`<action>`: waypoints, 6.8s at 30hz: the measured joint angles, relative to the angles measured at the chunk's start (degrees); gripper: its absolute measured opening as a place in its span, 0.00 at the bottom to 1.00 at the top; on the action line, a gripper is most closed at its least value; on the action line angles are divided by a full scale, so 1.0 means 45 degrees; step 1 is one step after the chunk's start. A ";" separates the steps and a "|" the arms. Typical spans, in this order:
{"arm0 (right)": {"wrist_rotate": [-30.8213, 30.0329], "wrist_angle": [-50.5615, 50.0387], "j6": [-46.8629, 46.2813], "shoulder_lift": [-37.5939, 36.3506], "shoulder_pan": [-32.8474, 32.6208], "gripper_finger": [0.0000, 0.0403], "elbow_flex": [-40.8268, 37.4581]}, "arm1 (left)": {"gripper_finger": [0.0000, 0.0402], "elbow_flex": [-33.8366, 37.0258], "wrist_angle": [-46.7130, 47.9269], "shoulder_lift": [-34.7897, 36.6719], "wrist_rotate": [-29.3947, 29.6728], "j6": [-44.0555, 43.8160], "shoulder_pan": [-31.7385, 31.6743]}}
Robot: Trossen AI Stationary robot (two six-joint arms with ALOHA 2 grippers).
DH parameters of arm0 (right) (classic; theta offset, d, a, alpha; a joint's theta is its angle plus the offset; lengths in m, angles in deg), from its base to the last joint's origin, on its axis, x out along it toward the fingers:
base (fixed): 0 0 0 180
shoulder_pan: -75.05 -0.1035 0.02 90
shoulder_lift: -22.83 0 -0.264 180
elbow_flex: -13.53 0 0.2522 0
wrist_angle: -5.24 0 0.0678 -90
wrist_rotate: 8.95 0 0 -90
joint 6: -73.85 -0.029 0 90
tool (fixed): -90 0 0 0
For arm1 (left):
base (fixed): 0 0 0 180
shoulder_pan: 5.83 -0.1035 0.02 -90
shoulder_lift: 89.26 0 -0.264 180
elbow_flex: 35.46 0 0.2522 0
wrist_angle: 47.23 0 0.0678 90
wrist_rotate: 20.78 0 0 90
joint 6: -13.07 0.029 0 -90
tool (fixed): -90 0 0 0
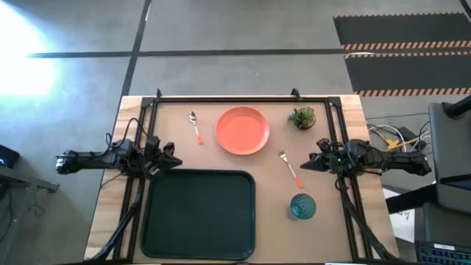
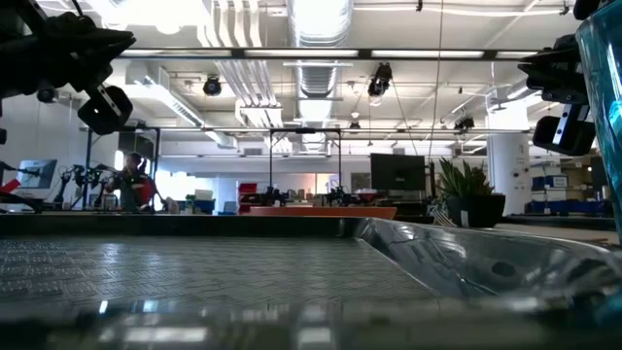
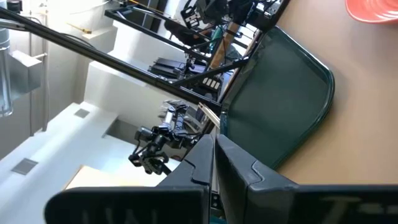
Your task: Pick and place plate/cup/fork/spoon on tray
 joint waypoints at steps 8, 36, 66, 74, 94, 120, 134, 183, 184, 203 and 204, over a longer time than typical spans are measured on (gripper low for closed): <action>0.0000 -0.0003 -0.0007 -0.0004 0.0002 0.02 0.0005 | 0.00 -0.0003 -0.0005 0.0003 0.0003 0.0002 0.0000; -0.0685 0.0303 0.1092 0.0000 0.0005 0.02 -0.0010 | 0.00 -0.0004 -0.0002 0.0003 0.0022 0.0002 0.0000; -0.3375 0.3784 0.2998 0.0040 0.0005 0.02 -0.0005 | 0.14 -0.1077 -0.1028 -0.0311 0.2697 0.1963 -0.0005; -0.4597 0.7271 0.5149 0.0319 0.0005 0.03 -0.0005 | 0.41 -0.2256 -0.1107 -0.1590 0.4032 0.2947 -0.0005; -0.1233 0.4749 1.0531 0.8736 0.0005 0.32 0.9998 | 0.60 -0.6986 0.2965 -0.9640 0.5520 0.6477 -0.0015; 0.2029 -0.0461 1.2834 1.3649 0.0000 0.29 1.8793 | 0.58 -1.2194 0.7093 -1.9186 0.6451 1.2605 -0.0427; 0.2055 -0.1191 1.3121 1.3092 0.0000 0.28 1.8958 | 0.54 -1.2347 0.7088 -2.0540 0.6284 1.2745 -0.0657; 0.2047 -0.1413 1.3115 1.3305 -0.0002 0.27 1.8952 | 0.54 -1.1969 0.5339 -2.2056 0.4526 1.4950 -0.2521; 0.2047 -0.1413 1.3115 1.3305 -0.0005 0.27 1.8952 | 0.54 -1.2041 0.5368 -2.2157 0.4539 1.4966 -0.2521; 0.2016 -0.1418 1.3072 1.3305 -0.0005 0.27 1.8952 | 0.07 -1.2488 0.4872 -2.2830 0.5299 1.4363 -0.2473; 0.2016 -0.1418 1.3075 1.3305 -0.0005 0.27 1.8952 | 0.04 -1.2492 0.4812 -2.2795 0.5475 1.4193 -0.2477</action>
